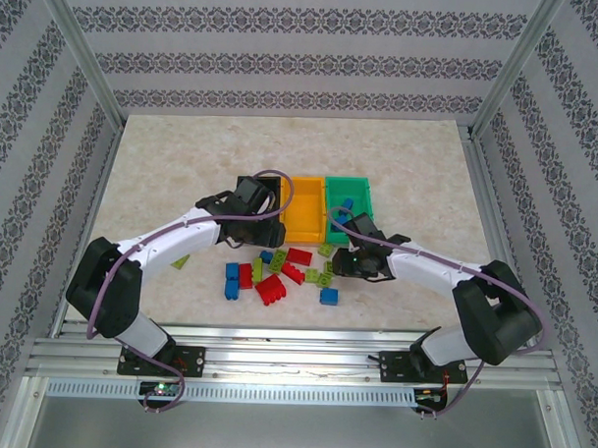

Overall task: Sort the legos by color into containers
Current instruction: Pick up the lego from the bottom-center of the table.

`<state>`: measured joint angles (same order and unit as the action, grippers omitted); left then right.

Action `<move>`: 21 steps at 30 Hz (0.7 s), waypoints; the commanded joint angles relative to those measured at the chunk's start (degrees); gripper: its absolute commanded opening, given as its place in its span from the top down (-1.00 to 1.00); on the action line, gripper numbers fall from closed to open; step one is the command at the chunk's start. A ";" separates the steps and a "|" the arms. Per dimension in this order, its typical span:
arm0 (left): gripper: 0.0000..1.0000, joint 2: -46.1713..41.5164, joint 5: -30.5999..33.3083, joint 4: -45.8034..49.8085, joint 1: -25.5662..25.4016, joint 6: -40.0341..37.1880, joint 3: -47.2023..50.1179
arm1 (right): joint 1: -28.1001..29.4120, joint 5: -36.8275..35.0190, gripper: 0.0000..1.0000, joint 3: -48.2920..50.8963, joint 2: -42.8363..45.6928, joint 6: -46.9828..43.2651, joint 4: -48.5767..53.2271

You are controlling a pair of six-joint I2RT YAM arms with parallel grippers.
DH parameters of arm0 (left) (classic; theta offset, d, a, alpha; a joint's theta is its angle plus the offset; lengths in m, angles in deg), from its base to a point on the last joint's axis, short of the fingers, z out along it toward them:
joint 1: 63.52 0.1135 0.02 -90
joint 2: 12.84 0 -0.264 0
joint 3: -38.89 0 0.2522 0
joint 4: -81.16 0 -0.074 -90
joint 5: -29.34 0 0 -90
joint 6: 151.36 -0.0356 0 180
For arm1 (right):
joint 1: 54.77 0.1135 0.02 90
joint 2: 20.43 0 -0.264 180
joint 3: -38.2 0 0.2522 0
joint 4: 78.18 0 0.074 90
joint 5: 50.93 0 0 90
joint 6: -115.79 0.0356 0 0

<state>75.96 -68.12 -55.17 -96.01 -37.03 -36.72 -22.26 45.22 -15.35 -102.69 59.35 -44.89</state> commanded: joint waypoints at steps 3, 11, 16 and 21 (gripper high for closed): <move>-0.47 0.68 -0.92 -2.05 0.76 1.01 0.22 | 0.45 -0.45 -0.02 -2.48 1.21 -0.62 4.05; -0.47 0.33 -0.61 -1.87 0.76 0.76 0.43 | -0.35 -0.73 -0.06 -1.08 5.09 0.59 3.79; -0.47 0.59 -0.98 -2.40 0.76 1.06 0.57 | -0.91 -1.31 -0.05 -1.30 3.14 0.70 3.56; -0.47 0.01 -0.72 -2.02 0.70 0.94 0.87 | -0.95 -1.46 -0.02 -0.42 1.31 -0.22 3.93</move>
<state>75.98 -68.56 -56.02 -96.01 -36.83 -36.59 -22.80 44.65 -16.33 -100.76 59.00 -41.89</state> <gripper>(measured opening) 0.735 0.511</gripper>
